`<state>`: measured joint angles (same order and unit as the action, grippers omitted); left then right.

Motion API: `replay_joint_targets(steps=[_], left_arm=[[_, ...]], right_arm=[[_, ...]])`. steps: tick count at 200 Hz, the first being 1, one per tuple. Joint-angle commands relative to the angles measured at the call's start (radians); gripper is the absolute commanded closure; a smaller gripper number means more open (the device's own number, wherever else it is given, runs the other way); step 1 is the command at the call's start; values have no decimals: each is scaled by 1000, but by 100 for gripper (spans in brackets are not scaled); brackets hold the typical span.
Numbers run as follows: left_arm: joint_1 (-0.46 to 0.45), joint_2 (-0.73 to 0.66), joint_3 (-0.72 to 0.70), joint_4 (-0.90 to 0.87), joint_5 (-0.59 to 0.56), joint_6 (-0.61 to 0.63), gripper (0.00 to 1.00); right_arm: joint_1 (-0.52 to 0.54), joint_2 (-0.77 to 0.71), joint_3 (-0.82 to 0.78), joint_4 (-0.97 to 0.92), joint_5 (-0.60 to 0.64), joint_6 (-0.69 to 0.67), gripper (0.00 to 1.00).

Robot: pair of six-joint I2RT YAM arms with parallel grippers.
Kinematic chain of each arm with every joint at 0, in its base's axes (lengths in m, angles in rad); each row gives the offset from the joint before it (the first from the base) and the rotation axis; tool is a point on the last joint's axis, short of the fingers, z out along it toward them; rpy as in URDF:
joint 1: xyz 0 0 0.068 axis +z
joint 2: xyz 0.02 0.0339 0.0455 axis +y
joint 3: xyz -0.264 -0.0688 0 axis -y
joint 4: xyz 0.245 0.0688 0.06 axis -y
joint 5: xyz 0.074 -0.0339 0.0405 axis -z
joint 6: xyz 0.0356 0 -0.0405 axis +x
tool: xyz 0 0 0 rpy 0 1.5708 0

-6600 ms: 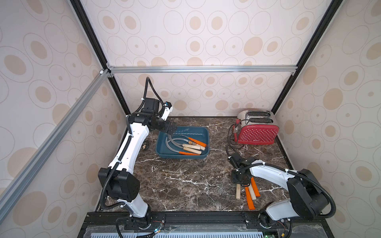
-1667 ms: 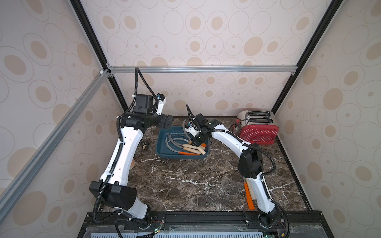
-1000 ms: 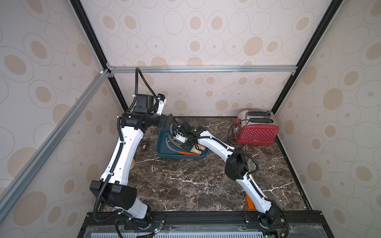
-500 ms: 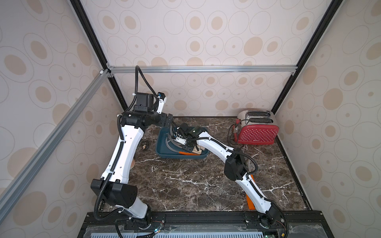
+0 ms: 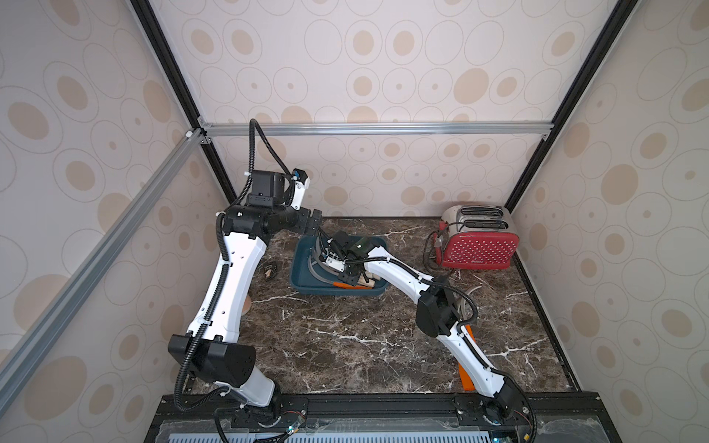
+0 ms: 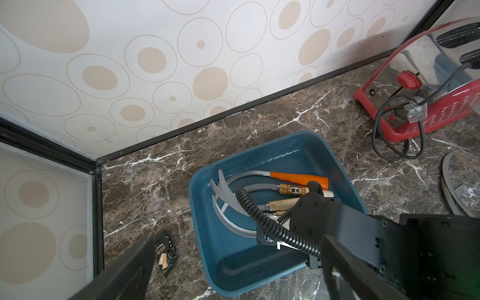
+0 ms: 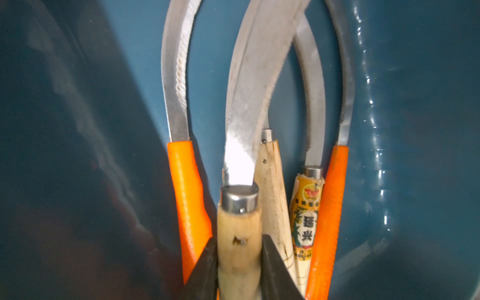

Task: Put small sickles into storage boxes
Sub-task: Place the sickle in the storage box.

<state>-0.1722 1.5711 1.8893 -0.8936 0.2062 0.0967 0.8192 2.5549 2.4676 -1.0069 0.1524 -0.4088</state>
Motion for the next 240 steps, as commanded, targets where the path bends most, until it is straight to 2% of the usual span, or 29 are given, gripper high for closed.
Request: replay_joint_targets(steps=[1,40,97,114,140,179,213,240], left_arm=[[1,-17,27,-13,19,-11,1],[1,-21,27,-13,24,-13,1],[1,-26,23,-10,24,-12,1],[0,-28,19,-7,20,-6,1],[1,-28,2,-4,12,-9,1],[1,-32,8,-20,5,-12,1],[3,-27,1,-25,21,-17,1],[1,-32,-13,-22,39,-8,1]], right_arm=[[9,21,13,-24,8,-4,71],[12,27,14,-14,38,-7,66],[15,22,14,-2,52,0,65],[13,8,25,16,71,48,62],[-6,-30,41,31,6,107,56],[-24,-101,33,-13,-35,197,53],[-88,-262,-158,-3,-54,369,58],[-133,-471,-469,90,-50,459,58]])
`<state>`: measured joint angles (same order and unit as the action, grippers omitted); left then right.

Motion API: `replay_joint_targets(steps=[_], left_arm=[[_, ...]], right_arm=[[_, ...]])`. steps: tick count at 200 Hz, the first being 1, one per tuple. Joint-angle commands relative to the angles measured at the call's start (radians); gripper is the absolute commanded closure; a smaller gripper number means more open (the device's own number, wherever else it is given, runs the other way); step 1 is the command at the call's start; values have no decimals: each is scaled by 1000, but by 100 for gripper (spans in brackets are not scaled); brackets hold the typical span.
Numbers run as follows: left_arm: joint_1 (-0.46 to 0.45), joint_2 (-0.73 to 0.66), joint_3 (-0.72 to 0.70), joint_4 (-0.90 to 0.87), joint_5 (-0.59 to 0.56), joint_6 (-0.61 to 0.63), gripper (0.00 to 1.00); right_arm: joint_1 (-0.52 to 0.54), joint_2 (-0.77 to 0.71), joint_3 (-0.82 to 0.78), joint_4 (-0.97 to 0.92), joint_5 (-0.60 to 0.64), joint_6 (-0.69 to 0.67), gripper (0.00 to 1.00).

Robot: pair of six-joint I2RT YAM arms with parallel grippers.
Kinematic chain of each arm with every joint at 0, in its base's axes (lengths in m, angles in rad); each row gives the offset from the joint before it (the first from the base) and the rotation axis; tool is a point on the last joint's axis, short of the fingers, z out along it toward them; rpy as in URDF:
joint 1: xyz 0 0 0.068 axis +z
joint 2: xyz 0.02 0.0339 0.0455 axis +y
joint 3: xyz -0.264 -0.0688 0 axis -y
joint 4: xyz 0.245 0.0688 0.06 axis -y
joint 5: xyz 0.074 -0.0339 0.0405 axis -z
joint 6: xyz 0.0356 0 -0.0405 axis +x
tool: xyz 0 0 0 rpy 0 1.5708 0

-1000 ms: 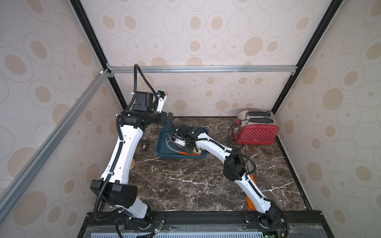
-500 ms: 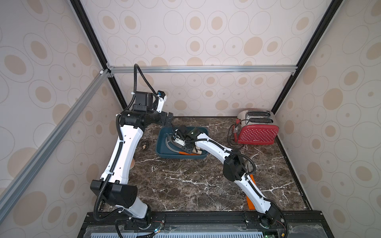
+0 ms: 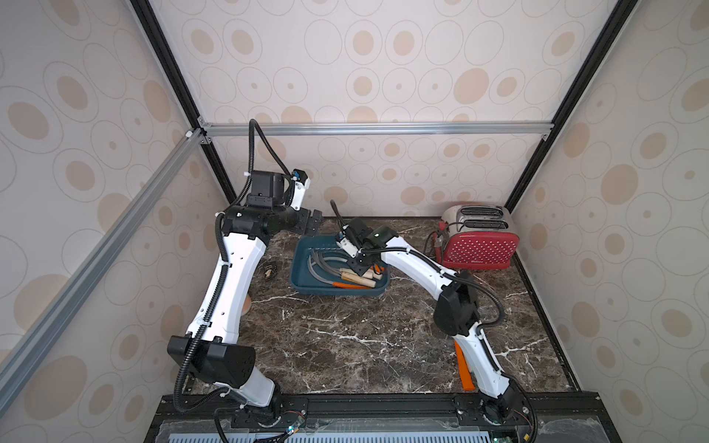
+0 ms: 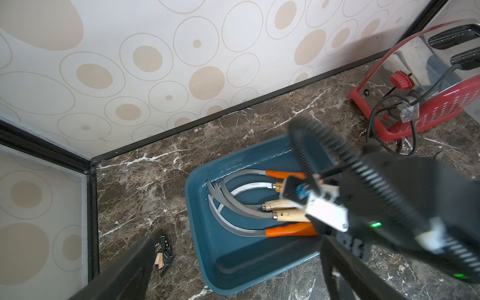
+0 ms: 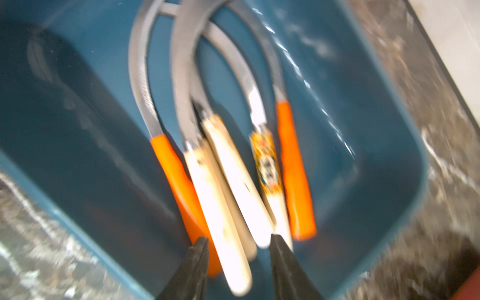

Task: Put small sickles into storage boxes
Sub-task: Place the sickle in the storage box, then pick up the sickle at the center of the board.

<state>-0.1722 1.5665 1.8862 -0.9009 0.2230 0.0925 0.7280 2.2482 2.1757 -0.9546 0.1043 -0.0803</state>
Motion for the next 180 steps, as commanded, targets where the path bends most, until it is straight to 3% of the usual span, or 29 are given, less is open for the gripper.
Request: replay_joint_targets(steps=[1,54,106,132,180], left_arm=[[1,-28,-10,-16,22,-4,1],[2,-48,-69,-15,60,24,1],[-2,-12,-95,-5,79,6,1],[-5,10,-77,-2,85,0,1],[-5,68,-55,11,93,0,1]], right_arm=[[-44,-170,-189,40,-1,133,59],[-107,-516,-717,103,37,329,62],[-135,-808,-1116,118,88,539,61],[-163,-904,-1221,112,103,634,60],[-214,-932,-1314,92,123,736,59]])
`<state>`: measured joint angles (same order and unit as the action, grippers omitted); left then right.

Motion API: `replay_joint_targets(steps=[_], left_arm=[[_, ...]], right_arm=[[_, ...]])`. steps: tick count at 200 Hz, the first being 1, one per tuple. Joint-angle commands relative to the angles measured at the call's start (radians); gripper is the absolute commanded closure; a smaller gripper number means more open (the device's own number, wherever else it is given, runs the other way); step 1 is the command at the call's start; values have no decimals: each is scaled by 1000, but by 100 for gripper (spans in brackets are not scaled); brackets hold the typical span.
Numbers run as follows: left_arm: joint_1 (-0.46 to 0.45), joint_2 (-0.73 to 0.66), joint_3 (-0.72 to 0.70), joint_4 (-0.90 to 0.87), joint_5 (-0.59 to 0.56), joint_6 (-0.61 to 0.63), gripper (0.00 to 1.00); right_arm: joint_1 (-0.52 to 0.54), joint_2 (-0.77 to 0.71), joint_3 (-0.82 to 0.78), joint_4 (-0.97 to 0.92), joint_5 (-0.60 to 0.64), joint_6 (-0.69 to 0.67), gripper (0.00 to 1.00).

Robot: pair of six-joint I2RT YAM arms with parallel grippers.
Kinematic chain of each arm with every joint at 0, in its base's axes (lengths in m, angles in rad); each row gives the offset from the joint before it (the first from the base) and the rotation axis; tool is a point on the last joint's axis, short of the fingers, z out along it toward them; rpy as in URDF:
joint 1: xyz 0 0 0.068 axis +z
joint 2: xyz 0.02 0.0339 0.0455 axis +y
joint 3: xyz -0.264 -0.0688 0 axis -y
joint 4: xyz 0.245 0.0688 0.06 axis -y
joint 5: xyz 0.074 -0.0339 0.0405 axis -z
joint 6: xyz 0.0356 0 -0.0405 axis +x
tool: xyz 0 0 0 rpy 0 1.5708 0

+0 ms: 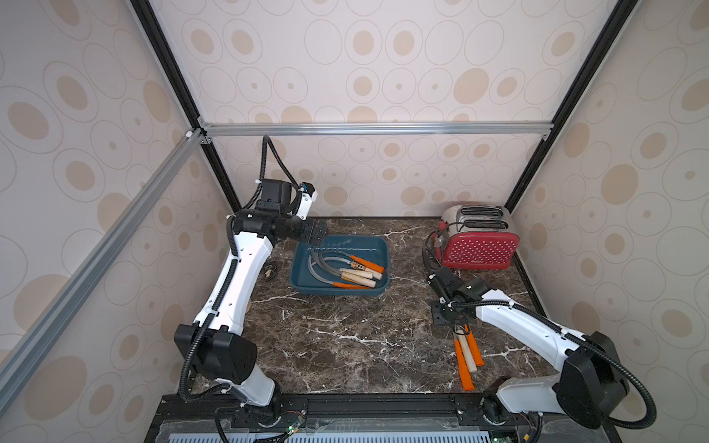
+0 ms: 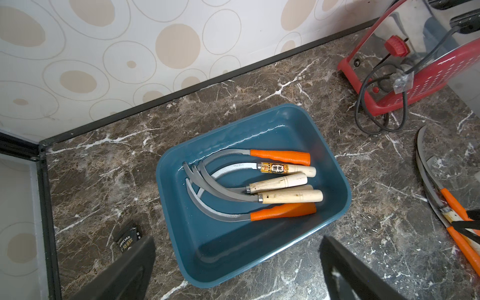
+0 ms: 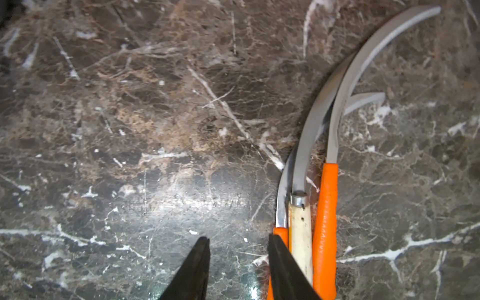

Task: Put small sickles into storage boxes
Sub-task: Pick up the sickle at the center of the board.

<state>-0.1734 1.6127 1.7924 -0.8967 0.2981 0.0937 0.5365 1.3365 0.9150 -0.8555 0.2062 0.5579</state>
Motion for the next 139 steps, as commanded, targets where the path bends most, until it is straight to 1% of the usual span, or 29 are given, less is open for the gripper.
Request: replay_joint_targets(steps=[1,22,35,64,93,139], left_arm=[[-3,22,39,7,19,-2,1],[-3,37,37,10,24,-9,1],[-4,45,36,12,26,-8,1],[-4,56,39,12,25,-6,1],[-4,62,41,12,22,-3,1],[-5,60,41,10,16,5,1]], right_arm=[[-24,-21,-56,-5,19,98,59],[-57,-26,-92,2,15,116,58],[-77,-23,-106,-5,32,123,57],[-127,-31,-157,26,11,126,58],[-155,-40,-186,54,3,134,58],[-176,-5,-197,60,12,117,58]])
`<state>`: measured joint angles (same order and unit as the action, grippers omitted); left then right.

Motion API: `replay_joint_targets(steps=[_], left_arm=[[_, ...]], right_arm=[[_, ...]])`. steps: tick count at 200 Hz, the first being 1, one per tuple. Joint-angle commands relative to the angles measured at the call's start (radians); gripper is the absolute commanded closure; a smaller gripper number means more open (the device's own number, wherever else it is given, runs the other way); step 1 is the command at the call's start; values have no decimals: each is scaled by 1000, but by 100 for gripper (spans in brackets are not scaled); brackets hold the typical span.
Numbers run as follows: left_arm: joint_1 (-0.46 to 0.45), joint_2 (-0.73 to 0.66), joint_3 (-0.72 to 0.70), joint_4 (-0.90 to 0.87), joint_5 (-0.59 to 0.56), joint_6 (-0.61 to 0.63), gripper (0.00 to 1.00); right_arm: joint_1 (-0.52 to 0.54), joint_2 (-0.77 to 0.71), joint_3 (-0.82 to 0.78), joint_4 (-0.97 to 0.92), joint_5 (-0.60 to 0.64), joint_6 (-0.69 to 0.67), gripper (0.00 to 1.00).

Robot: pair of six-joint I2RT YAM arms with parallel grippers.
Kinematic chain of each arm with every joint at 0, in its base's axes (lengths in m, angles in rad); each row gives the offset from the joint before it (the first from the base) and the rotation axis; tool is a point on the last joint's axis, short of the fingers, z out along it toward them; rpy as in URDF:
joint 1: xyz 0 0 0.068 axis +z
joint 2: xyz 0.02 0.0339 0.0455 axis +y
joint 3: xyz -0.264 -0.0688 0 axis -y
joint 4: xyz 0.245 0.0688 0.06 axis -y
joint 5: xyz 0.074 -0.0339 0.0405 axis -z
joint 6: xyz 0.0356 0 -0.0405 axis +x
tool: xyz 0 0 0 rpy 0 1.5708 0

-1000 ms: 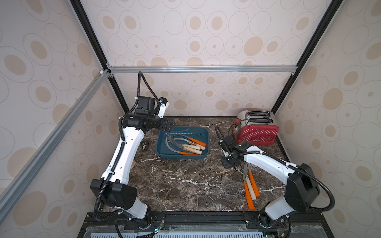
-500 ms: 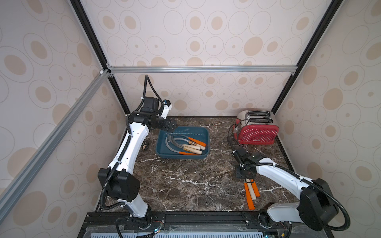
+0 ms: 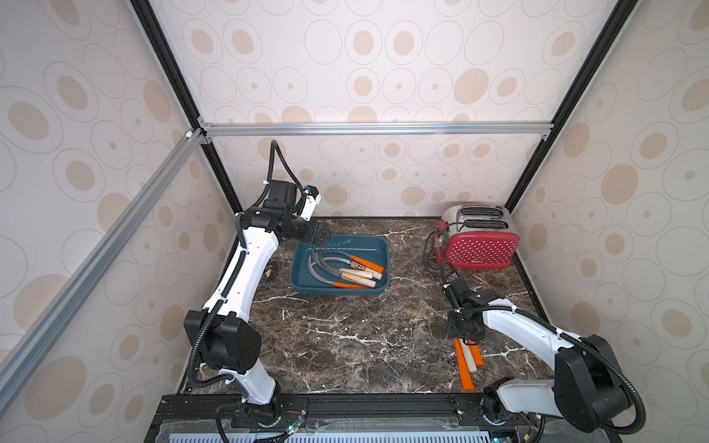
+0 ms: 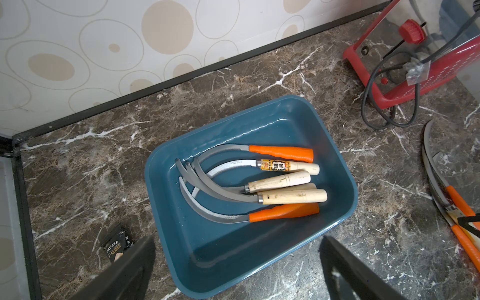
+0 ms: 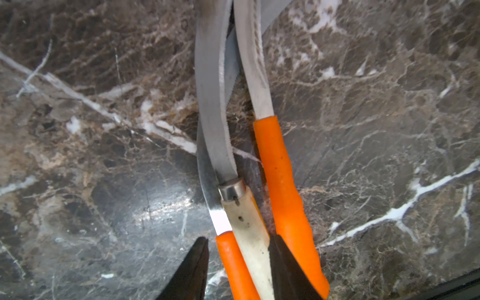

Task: Put small sickles into storage boxes
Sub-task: Pick up the sickle at the center of the board.

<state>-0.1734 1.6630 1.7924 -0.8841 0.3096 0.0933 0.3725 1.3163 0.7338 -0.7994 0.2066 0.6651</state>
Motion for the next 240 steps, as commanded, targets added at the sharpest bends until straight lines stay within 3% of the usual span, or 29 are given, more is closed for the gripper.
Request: replay_joint_targets(steps=[1,240], left_arm=[[-5,10,41,-3,5,5,1],[-4,-5,21,2,3,2,1]], right_arm=[[-12,16,-16,4,12,9,58],[-27,70,-47,68,-49,-33,66]])
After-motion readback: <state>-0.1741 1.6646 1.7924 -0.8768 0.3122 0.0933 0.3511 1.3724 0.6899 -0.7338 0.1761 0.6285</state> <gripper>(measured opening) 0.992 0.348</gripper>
